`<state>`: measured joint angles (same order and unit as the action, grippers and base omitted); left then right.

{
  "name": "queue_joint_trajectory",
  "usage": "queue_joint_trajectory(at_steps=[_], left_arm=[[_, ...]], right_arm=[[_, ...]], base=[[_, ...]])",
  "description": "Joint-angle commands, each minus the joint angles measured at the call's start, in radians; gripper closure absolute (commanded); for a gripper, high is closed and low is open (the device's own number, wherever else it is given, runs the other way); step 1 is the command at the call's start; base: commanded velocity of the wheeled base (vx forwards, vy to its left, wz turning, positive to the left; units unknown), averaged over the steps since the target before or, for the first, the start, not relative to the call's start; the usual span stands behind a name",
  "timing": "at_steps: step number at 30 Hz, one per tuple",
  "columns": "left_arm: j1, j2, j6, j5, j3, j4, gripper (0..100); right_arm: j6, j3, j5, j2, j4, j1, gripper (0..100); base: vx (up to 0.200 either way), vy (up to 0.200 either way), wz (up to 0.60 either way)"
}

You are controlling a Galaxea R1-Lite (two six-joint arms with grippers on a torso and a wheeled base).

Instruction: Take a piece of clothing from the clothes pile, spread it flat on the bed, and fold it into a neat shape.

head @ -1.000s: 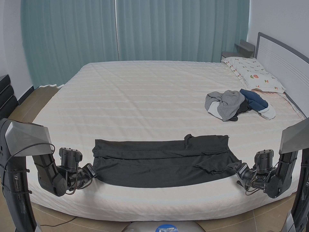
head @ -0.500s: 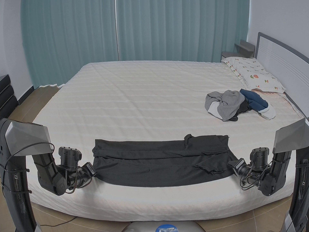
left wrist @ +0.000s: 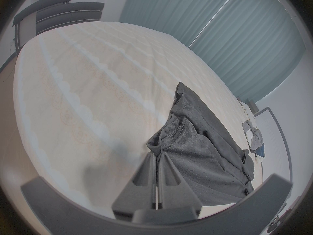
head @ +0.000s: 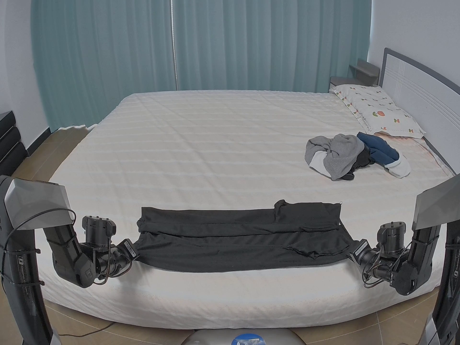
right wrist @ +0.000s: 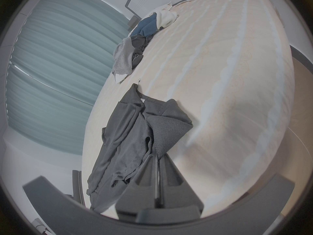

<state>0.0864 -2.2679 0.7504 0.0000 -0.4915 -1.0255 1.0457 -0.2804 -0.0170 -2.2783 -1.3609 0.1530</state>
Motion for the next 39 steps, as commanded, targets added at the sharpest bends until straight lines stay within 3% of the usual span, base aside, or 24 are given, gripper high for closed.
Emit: queue_joint_trajectory(at_steps=[1,10,11,17,24,28,30,33,37,39], left_arm=[[-0.004,0.005,-0.016,0.000,0.011,0.001,100],[0.006,0.004,-0.057,-0.003,0.053,0.001,100],[0.009,0.008,-0.059,-0.005,0.060,0.002,0],[0.010,0.045,-0.062,-0.005,0.077,0.004,0],[-0.010,0.094,-0.060,-0.015,0.079,0.004,0],[-0.023,0.136,-0.040,-0.067,0.080,0.002,0],[-0.023,0.139,-0.019,-0.087,0.079,0.002,0],[-0.025,0.140,0.043,-0.115,0.068,0.002,0],[-0.034,0.139,0.050,-0.143,0.064,0.002,0],[-0.045,0.133,0.061,-0.175,0.060,0.001,0]], right_arm=[[-0.004,0.047,-0.001,0.034,0.003,0.023,100],[-0.027,0.058,0.009,0.011,0.008,0.011,100],[-0.044,0.067,0.008,0.013,0.008,0.014,0],[-0.082,0.084,0.000,0.155,0.022,0.014,0],[-0.070,0.061,0.025,0.367,0.184,0.059,0],[0.092,0.006,0.103,0.326,0.207,0.103,0],[0.117,-0.017,0.112,0.275,0.206,0.103,0],[0.088,-0.043,0.109,0.169,0.183,0.086,0],[0.033,-0.059,0.121,0.148,0.174,0.048,0],[-0.046,-0.082,0.175,0.126,0.174,0.014,0]], base=[[0.000,0.000,0.00],[0.000,0.000,0.00],[0.000,0.000,0.00],[0.000,0.000,0.00],[0.000,0.000,0.00],[0.000,0.000,0.00],[0.000,0.000,0.00],[0.000,0.000,0.00],[0.000,0.000,0.00],[0.000,0.000,0.00]])
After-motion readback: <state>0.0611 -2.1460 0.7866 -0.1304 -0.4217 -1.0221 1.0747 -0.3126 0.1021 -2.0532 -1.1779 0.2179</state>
